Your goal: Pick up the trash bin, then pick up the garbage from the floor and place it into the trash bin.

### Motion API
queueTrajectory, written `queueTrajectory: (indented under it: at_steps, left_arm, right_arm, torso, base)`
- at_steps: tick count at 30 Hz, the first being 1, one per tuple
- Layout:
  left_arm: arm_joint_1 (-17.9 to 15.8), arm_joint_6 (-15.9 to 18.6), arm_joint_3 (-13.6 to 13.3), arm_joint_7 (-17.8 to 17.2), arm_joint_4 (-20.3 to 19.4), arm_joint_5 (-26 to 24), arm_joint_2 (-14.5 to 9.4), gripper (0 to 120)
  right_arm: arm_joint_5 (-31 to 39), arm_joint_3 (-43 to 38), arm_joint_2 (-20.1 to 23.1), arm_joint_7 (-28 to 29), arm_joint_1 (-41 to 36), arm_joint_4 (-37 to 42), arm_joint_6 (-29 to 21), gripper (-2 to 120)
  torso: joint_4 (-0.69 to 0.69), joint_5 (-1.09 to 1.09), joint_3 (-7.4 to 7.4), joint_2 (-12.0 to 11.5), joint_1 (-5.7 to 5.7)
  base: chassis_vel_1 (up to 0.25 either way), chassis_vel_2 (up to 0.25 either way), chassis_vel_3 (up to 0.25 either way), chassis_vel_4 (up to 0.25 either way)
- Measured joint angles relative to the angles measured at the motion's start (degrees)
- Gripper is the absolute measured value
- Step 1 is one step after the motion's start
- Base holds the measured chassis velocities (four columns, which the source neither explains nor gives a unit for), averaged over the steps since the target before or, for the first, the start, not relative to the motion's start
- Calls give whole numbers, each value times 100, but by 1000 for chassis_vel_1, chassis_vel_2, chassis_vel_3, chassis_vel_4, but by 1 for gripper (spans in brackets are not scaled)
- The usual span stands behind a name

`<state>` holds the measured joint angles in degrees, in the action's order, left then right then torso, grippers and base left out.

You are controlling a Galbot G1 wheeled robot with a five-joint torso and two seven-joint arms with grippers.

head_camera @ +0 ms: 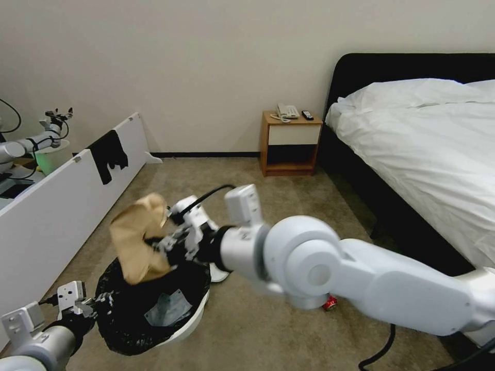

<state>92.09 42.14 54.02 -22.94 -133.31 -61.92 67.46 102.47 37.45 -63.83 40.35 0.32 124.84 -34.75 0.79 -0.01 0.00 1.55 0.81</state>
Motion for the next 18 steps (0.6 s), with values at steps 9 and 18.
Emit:
queueTrajectory:
  at_steps: [9,18]
  left_arm:
    - [6,0,-6,15,-27,28,24,2]
    - [10,0,-20,22,-65,55,80,2]
  right_arm:
    - [-74,186,84,349,-315,-2,-209,0]
    - [-122,224,180,607,-544,-8,-368,0]
  torso:
    - [1,1,0,0,0]
    - [1,1,0,0,0]
  base:
    - [0,0,0,0]
    - [0,0,0,0]
